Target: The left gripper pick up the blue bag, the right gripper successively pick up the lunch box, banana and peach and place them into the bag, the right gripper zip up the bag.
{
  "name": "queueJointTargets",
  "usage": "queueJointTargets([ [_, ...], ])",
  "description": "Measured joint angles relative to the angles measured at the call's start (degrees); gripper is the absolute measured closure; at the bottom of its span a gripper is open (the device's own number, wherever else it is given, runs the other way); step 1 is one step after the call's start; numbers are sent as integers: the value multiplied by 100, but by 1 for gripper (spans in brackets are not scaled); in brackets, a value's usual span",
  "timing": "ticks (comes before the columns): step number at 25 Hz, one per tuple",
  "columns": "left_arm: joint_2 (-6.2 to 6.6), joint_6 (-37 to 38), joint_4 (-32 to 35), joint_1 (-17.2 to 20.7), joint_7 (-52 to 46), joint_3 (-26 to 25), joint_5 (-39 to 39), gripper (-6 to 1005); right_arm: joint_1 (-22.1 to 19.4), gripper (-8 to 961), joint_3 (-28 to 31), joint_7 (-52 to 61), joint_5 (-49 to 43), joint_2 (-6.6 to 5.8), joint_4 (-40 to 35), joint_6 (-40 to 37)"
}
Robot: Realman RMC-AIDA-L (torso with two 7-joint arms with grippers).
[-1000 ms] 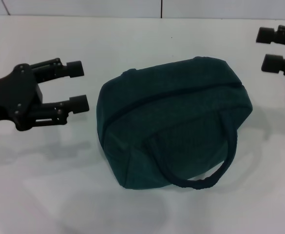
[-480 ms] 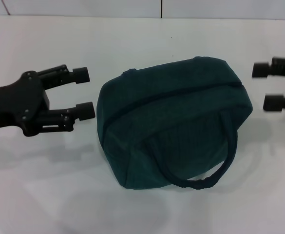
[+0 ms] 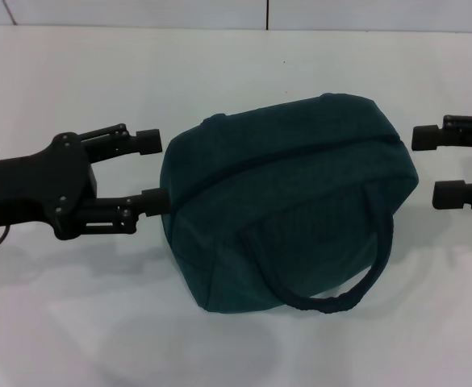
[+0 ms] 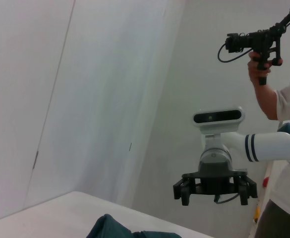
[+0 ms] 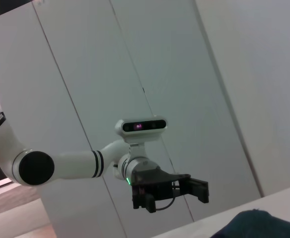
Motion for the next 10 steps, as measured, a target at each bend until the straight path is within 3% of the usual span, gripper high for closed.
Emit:
queueJointTargets([
  [10, -66, 0, 1, 1, -18, -11, 93, 118, 29, 93, 9, -10, -157, 23, 0, -10],
])
